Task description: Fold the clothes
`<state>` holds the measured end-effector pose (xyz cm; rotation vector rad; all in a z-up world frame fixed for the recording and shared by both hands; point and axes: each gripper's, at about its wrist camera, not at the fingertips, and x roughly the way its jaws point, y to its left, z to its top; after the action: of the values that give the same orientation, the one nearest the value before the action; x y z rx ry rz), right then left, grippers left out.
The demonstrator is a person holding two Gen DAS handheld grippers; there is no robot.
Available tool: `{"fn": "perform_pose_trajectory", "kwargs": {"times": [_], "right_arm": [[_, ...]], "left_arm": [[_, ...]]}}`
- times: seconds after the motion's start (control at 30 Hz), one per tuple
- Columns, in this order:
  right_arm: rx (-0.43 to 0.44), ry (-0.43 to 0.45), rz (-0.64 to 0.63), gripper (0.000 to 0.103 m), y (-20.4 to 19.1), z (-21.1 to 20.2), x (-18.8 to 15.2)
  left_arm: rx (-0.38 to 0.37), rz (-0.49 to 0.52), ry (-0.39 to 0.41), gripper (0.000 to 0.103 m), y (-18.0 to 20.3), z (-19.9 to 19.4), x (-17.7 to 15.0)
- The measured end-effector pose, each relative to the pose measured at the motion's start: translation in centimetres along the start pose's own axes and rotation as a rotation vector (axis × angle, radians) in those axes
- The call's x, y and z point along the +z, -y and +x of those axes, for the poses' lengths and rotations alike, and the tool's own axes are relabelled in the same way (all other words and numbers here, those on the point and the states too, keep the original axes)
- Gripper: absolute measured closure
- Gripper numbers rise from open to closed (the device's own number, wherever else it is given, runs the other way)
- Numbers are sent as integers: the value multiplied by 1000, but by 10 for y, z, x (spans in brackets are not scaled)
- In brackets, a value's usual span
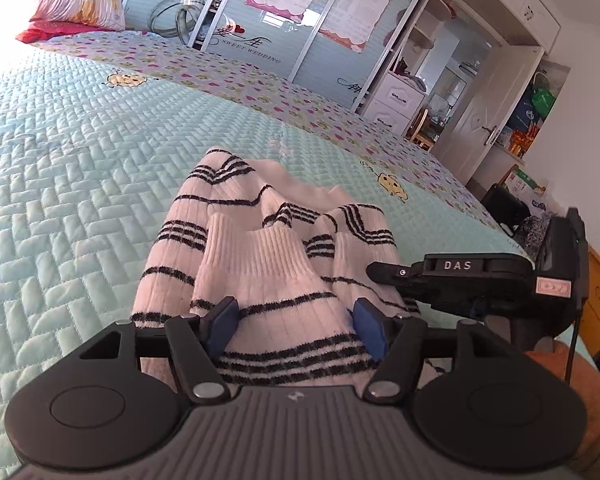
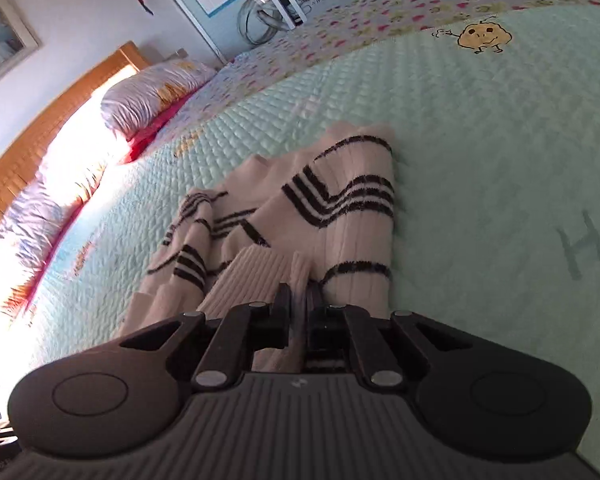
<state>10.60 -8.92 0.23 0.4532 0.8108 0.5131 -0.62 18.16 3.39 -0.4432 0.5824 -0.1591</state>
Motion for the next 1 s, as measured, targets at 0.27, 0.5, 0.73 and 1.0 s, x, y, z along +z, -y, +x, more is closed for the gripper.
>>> {"fn": "perform_pose_trajectory", "kwargs": {"times": [0.27, 0.5, 0.73, 1.0], "right_arm": [[240, -56, -12, 55, -47, -17, 4], [142, -252, -113, 58, -86, 38, -5], [143, -187, -280, 97, -111, 9, -17], [130, 78, -411, 97, -128, -20, 3]], "left_arm": [[0, -229, 62, 37, -29, -25, 17], [-6, -286, 17, 37, -36, -33, 8], [-10, -293, -6, 37, -42, -35, 1], [26, -227, 64, 37, -29, -39, 7]]}}
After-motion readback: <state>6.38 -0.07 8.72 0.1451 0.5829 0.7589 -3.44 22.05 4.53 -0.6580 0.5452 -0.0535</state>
